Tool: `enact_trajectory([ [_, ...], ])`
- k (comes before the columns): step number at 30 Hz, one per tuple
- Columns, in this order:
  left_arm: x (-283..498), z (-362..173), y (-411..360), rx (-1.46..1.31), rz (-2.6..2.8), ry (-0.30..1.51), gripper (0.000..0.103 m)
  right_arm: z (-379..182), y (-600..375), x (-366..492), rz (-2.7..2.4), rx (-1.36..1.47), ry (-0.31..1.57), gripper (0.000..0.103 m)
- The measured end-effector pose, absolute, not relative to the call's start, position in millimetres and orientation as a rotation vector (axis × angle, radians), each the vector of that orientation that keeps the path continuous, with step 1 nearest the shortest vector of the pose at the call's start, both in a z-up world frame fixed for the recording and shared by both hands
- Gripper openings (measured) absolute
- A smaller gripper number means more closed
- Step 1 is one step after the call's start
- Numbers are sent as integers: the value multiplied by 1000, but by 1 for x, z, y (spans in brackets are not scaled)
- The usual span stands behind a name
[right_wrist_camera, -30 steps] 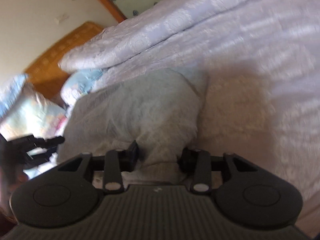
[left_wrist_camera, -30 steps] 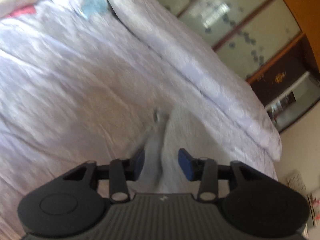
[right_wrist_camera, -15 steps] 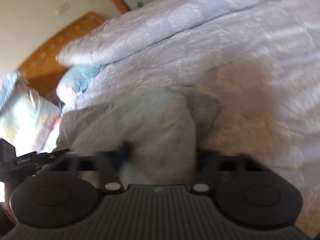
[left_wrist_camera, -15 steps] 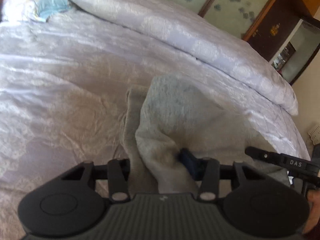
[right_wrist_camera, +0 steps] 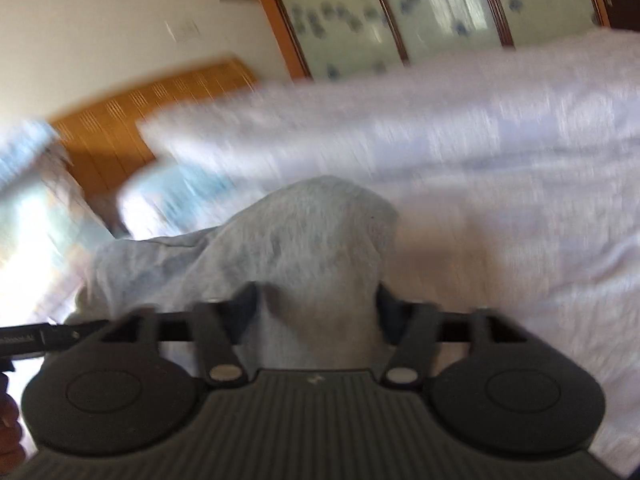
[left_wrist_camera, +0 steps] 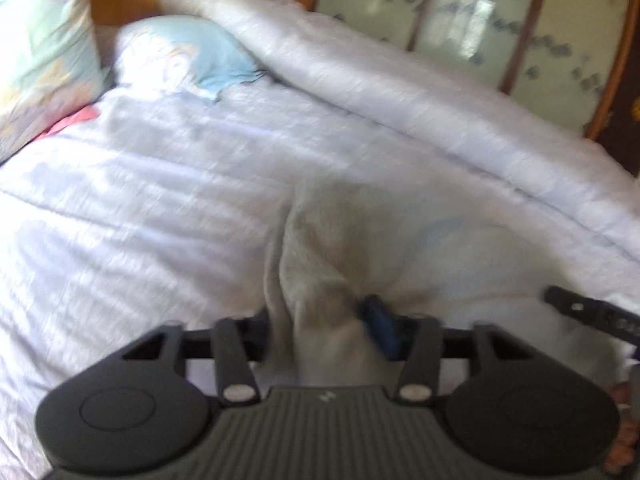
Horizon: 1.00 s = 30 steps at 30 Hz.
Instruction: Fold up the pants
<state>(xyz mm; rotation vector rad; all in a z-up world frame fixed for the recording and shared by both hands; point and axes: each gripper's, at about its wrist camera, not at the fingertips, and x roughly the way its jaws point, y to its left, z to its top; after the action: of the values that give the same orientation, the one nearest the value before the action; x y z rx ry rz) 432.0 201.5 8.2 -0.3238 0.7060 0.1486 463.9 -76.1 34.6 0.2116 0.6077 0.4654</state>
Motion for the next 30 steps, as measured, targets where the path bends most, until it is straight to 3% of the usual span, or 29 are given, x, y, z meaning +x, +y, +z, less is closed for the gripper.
enact_trajectory([
  [5, 364, 49, 200, -325, 157, 587, 55, 37, -109, 428, 353, 296, 588, 76],
  [10, 244, 97, 149, -221, 161, 581, 56, 72, -156, 316, 315, 329, 566, 76],
  [13, 178, 108, 109, -189, 120, 639, 64, 89, -168, 237, 296, 334, 616, 76],
  [15, 138, 114, 83, -152, 85, 675, 78, 104, -170, 193, 297, 329, 632, 77],
  [17, 105, 123, 65, -133, 60, 689, 93, 119, -169, 160, 301, 286, 653, 84],
  [18, 93, 128, 59, -131, 53, 698, 95, 124, -168, 150, 300, 265, 669, 94],
  [20, 72, 138, 53, -135, 39, 720, 101, 134, -168, 129, 296, 230, 694, 95],
  [24, 46, 161, 47, -152, 56, 730, 103, 150, -164, 92, 227, 130, 693, 103],
  [30, 18, 184, 38, -137, 78, 714, 103, 177, -170, 45, 208, 118, 627, 103],
])
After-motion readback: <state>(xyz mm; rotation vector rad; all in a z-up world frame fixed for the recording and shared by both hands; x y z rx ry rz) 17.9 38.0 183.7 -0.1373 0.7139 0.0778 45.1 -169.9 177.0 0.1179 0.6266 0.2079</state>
